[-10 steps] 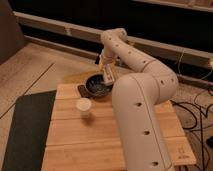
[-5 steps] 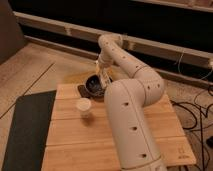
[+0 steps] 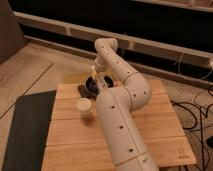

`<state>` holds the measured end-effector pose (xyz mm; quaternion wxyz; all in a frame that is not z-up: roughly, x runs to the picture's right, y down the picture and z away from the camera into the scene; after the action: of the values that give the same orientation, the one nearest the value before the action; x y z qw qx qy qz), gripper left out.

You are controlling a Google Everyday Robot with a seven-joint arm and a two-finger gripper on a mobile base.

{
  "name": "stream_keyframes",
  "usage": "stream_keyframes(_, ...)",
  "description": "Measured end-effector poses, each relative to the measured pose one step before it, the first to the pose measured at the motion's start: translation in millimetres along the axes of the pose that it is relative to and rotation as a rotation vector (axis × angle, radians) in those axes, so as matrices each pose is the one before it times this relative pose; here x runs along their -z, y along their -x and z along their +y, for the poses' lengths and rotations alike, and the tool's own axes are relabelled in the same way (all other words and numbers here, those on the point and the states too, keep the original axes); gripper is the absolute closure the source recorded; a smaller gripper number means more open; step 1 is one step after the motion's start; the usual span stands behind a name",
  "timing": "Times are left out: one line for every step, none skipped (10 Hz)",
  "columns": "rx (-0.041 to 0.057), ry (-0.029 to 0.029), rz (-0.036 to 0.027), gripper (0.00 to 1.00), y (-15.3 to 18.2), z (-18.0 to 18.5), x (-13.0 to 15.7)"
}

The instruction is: Place the bottle in the ceramic bowl

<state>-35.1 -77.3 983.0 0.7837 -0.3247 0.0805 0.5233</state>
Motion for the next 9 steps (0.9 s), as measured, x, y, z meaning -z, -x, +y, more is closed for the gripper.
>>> stream_keyframes(-0.00048, -0.00013, -0.00029, 0.84, -0.11, -0.37, 0.15)
stream_keyframes(0.00045, -0.00008, 0.00028, 0.72, 0.09, 0.29, -0.35)
stream_keyframes(0.00003, 0.00001, -0.00074, 0.62, 0.21, 0.03, 0.20)
stream_keyframes(-0.00008, -0.00025, 0.00058, 0.52, -0.21, -0.14, -0.16)
stream_keyframes(-0.00004, -0.00002, 0.00012, 0.40, -0.04, -0.03, -0.05)
stream_keyframes(-0.00006, -0.00002, -0.00015, 0.30, 0.02, -0.05, 0.09)
stream_keyframes(-0.00009, -0.00005, 0.00011, 0.22, -0.07, -0.08, -0.06)
stream_keyframes(0.00002, -0.00019, 0.00004, 0.20, -0.01, -0.05, 0.00)
stream_keyframes(-0.00004, -0.00003, 0.00004, 0.20, -0.03, -0.04, 0.00)
